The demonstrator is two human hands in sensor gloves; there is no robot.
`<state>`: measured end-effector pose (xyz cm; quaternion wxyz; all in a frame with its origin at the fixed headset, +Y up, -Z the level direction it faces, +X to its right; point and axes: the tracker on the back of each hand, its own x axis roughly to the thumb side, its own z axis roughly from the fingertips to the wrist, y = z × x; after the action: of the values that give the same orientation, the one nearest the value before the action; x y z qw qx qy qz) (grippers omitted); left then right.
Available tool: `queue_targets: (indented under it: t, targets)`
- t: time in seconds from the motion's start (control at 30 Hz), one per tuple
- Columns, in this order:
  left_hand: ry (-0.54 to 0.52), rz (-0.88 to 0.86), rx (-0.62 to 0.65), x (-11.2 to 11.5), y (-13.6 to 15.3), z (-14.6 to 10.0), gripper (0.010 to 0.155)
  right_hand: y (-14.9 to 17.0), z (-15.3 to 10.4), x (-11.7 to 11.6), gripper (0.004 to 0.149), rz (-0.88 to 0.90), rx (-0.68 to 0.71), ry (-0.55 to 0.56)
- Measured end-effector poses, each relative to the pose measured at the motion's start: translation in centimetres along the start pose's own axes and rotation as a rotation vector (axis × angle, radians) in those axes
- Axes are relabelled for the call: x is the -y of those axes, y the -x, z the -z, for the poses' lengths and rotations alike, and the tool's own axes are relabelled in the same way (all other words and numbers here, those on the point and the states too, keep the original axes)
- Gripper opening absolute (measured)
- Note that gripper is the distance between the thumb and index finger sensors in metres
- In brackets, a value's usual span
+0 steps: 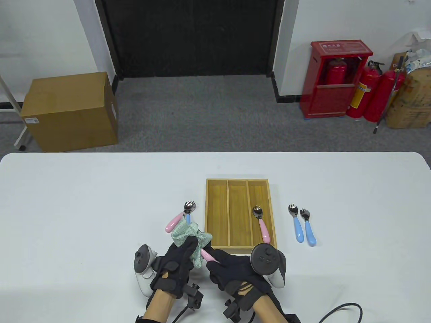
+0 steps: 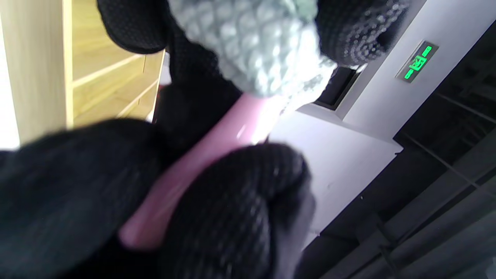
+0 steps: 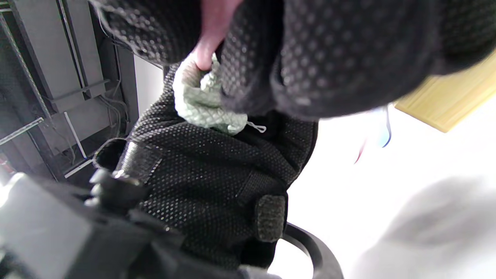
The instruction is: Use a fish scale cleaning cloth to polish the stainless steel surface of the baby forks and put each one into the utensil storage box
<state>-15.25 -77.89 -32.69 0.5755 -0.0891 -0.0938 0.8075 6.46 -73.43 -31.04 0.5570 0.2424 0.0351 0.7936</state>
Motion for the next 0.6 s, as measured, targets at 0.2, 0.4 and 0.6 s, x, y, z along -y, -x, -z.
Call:
queue_targets:
  t: [0.2,0.4,0.6]
  targets:
    - [0.019,0.054,-0.022,0.0,0.0,0.3,0.052,0.6,0.0,0.2,0.047,-0.001,-0.021,-0.016]
    - [-0.06,0.199,0.024,-0.8,-1.2,0.3,0.048,0.6,0.1,0.2,0.047,-0.017,-0.018,-0.008]
    - [-0.123,0.25,0.061,-1.0,-1.8,0.1,0.047,0.6,0.2,0.2,0.048,-0.041,-0.008,-0.003]
